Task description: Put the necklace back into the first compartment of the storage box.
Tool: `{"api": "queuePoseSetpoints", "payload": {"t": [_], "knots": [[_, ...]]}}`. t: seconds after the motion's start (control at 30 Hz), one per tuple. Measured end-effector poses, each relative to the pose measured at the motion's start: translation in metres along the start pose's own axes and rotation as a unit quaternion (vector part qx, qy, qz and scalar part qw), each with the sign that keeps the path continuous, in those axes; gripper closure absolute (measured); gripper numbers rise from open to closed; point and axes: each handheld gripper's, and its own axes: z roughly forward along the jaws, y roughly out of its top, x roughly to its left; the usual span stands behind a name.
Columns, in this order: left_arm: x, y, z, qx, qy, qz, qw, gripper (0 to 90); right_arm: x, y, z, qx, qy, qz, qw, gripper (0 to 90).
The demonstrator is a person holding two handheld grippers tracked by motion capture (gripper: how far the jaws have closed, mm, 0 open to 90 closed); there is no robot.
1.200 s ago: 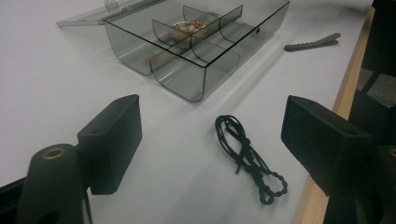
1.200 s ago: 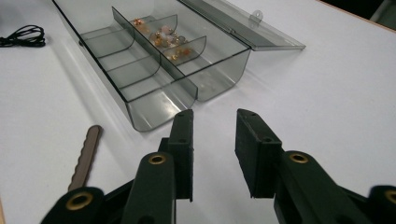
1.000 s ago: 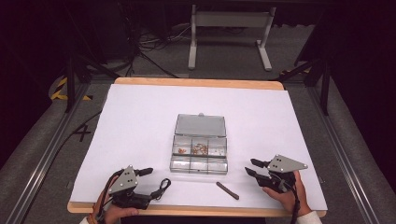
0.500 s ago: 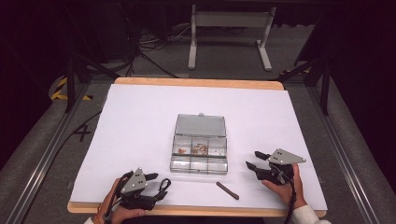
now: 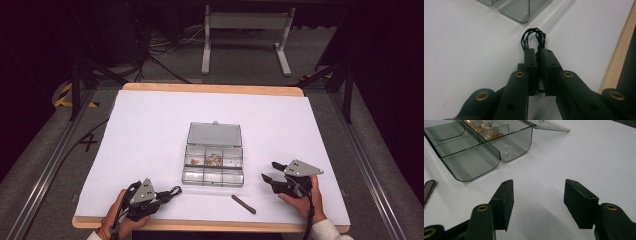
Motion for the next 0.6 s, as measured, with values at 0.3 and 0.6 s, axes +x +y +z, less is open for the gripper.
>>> {"api": "queuePoseSetpoints", "payload": {"t": [0.3, 0.6], "knots": [[0.003, 0.002, -0.006, -0.022, 0.009, 0.002, 0.9997, 86.3, 0.001, 0.0, -0.001, -0.003, -0.003, -0.004, 1.0, 39.6], [0.007, 0.004, -0.018, -0.064, 0.016, -0.007, 0.9978, 86.3, 0.0, 0.0, -0.001, -0.002, -0.003, -0.001, 1.0, 37.0]]}}
